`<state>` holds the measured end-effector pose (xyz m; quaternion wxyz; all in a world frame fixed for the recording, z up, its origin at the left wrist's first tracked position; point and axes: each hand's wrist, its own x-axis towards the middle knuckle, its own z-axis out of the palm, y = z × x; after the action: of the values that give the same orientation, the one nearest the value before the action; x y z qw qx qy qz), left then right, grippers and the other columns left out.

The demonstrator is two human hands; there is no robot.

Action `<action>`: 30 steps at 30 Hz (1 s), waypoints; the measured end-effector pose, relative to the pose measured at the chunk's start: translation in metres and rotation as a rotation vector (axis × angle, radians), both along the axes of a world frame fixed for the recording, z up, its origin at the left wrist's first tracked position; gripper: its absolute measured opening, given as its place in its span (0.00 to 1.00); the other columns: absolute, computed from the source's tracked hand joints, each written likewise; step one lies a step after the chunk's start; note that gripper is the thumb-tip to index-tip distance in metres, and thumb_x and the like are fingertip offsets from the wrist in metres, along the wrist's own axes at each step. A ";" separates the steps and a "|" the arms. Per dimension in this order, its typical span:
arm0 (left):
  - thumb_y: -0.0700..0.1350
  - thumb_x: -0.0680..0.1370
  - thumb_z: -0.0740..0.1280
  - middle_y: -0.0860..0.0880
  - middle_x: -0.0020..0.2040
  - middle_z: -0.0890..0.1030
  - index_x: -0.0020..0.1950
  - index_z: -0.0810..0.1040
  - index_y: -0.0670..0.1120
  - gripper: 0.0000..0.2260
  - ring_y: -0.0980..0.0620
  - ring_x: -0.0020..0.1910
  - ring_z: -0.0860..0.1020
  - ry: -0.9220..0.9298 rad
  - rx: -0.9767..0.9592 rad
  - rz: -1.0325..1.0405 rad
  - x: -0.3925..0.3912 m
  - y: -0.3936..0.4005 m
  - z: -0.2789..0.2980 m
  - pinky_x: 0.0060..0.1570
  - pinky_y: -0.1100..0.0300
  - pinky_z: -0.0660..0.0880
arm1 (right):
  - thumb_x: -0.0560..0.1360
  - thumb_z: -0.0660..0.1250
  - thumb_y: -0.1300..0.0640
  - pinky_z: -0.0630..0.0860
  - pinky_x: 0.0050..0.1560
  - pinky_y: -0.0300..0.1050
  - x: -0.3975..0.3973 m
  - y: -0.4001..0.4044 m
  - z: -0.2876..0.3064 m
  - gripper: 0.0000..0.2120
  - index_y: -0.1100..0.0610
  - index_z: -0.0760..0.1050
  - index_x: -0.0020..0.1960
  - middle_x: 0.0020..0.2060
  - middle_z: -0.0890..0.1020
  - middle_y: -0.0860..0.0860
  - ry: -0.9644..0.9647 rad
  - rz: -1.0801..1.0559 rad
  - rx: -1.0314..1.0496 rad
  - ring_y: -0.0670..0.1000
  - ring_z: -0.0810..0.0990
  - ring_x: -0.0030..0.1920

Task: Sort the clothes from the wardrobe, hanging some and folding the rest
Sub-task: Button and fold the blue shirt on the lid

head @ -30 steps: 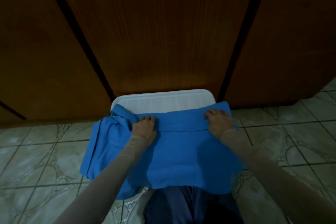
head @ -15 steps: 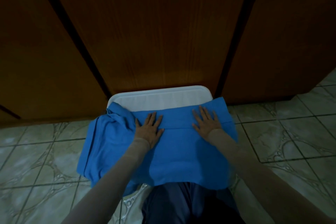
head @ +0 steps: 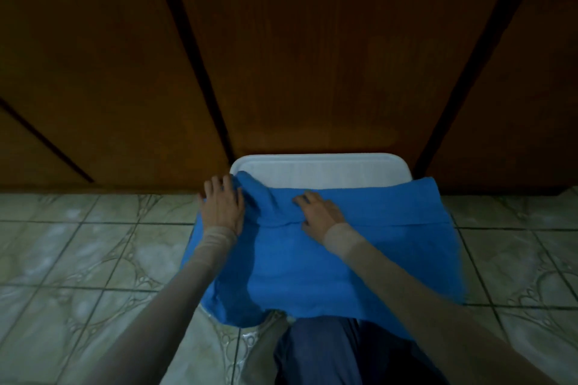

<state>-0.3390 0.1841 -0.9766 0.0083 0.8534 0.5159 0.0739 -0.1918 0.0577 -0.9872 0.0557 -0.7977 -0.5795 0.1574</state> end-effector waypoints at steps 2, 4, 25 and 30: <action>0.45 0.80 0.58 0.40 0.64 0.68 0.66 0.65 0.40 0.17 0.41 0.65 0.65 -0.045 -0.116 0.055 -0.013 0.010 -0.004 0.60 0.47 0.65 | 0.77 0.62 0.59 0.65 0.62 0.50 -0.015 0.016 -0.001 0.26 0.55 0.58 0.72 0.68 0.63 0.54 -0.001 0.020 0.035 0.54 0.62 0.69; 0.40 0.77 0.61 0.39 0.63 0.71 0.64 0.69 0.39 0.16 0.40 0.62 0.70 -0.163 -0.224 0.047 -0.026 0.021 -0.011 0.59 0.49 0.69 | 0.76 0.64 0.56 0.66 0.62 0.51 -0.028 0.030 -0.002 0.31 0.55 0.54 0.74 0.69 0.63 0.54 0.005 0.039 0.052 0.54 0.63 0.69; 0.56 0.82 0.52 0.45 0.32 0.79 0.42 0.75 0.40 0.23 0.52 0.29 0.75 -0.869 -1.125 0.393 -0.041 0.040 -0.006 0.25 0.65 0.70 | 0.53 0.71 0.50 0.72 0.43 0.45 -0.038 0.038 -0.012 0.22 0.57 0.73 0.45 0.42 0.78 0.53 0.979 -0.315 0.037 0.52 0.76 0.43; 0.59 0.77 0.62 0.46 0.37 0.80 0.51 0.78 0.40 0.21 0.51 0.35 0.76 -0.718 -1.202 0.364 -0.029 0.039 -0.001 0.36 0.60 0.73 | 0.65 0.72 0.62 0.67 0.30 0.28 -0.025 0.017 -0.003 0.14 0.57 0.67 0.43 0.36 0.71 0.49 0.938 -0.248 -0.129 0.44 0.70 0.36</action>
<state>-0.3681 0.2234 -0.9774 0.6328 0.5250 0.5667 0.0531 -0.2173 0.0751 -0.9903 0.2796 -0.7056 -0.3818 0.5274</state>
